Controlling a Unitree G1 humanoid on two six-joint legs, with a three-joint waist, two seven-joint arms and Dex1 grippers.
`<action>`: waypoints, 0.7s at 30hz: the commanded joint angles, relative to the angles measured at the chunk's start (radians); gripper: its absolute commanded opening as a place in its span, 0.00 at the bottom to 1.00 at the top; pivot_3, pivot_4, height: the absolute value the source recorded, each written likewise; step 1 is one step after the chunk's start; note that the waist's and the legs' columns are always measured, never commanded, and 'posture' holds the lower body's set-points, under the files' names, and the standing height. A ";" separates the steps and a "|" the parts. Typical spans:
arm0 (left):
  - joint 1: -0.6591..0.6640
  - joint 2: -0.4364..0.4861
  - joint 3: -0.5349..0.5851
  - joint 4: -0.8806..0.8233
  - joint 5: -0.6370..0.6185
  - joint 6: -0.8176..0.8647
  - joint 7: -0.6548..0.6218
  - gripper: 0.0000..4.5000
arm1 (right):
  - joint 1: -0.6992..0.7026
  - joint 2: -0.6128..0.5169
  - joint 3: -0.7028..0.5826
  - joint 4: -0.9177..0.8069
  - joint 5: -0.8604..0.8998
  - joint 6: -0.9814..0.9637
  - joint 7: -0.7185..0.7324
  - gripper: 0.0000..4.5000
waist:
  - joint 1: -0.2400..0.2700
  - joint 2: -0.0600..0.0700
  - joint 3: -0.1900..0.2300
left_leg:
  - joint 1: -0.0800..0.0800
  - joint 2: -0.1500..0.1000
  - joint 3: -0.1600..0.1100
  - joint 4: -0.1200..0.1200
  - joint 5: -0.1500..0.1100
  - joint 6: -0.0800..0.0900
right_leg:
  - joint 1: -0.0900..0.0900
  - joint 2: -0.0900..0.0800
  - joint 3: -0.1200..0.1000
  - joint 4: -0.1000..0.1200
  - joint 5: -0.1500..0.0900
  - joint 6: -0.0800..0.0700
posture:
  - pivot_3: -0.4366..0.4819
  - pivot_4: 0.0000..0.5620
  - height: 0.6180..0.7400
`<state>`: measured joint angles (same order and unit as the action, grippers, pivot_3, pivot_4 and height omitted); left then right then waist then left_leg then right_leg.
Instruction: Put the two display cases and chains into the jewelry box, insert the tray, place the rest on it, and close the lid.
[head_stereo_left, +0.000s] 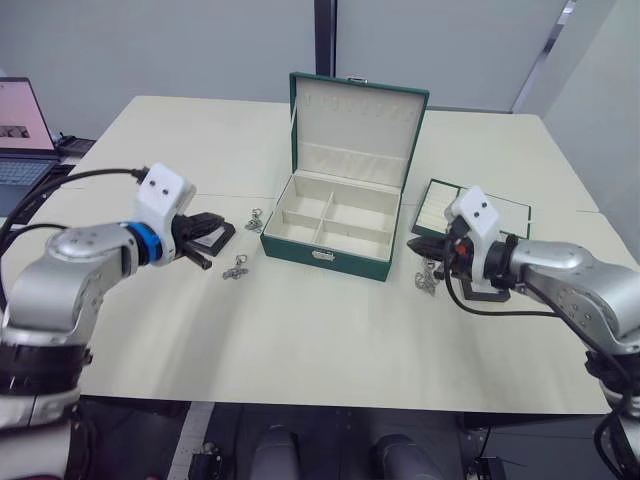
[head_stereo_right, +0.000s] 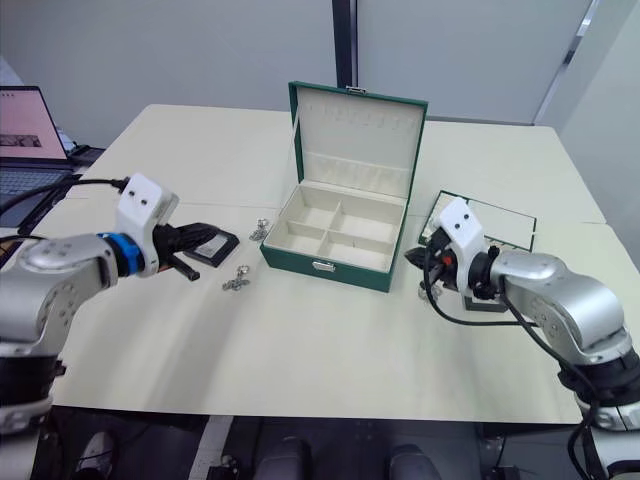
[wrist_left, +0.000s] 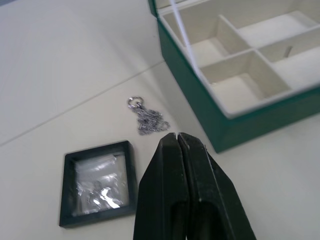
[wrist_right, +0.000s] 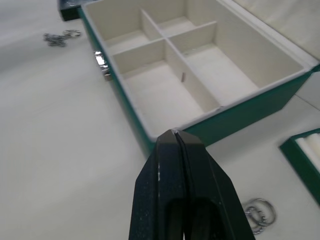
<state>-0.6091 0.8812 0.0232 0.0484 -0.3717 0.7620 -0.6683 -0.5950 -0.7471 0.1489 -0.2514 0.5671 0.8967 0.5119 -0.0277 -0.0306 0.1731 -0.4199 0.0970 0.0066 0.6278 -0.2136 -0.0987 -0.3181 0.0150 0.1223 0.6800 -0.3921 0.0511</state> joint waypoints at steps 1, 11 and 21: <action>-0.120 -0.042 -0.064 0.194 0.096 -0.067 -0.008 0.00 | -0.052 0.033 0.041 0.096 -0.110 -0.062 0.003 0.00 | 0.000 0.000 0.000 | -0.002 0.001 0.000 0.001 0.000 0.000 | -0.002 0.000 0.000 0.000 0.000 0.000 | 0.48 0.27 1.00; -0.365 -0.196 -0.170 0.622 0.261 -0.296 -0.084 0.00 | -0.101 0.116 0.066 0.209 -0.253 -0.087 0.026 0.00 | -0.001 0.000 0.000 | -0.005 0.003 0.002 0.001 0.001 -0.001 | -0.005 0.001 -0.002 0.003 0.000 0.000 | 0.48 0.27 1.00; -0.496 -0.305 -0.177 0.932 0.366 -0.477 -0.117 0.00 | -0.131 0.189 0.085 0.295 -0.344 -0.114 0.055 0.00 | -0.002 0.000 0.000 | -0.005 0.002 0.001 0.002 0.001 -0.001 | -0.005 0.001 -0.003 0.003 0.000 0.000 | 0.48 0.27 1.00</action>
<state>-1.0726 0.5774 -0.1579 0.9646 -0.0209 0.3229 -0.7728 -0.7001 -0.5626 0.2334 0.0502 0.2413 0.8063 0.5589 -0.0293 -0.0304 0.1731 -0.4254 0.0995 0.0081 0.6297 -0.2124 -0.0996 -0.3226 0.0157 0.1196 0.6826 -0.3920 0.0510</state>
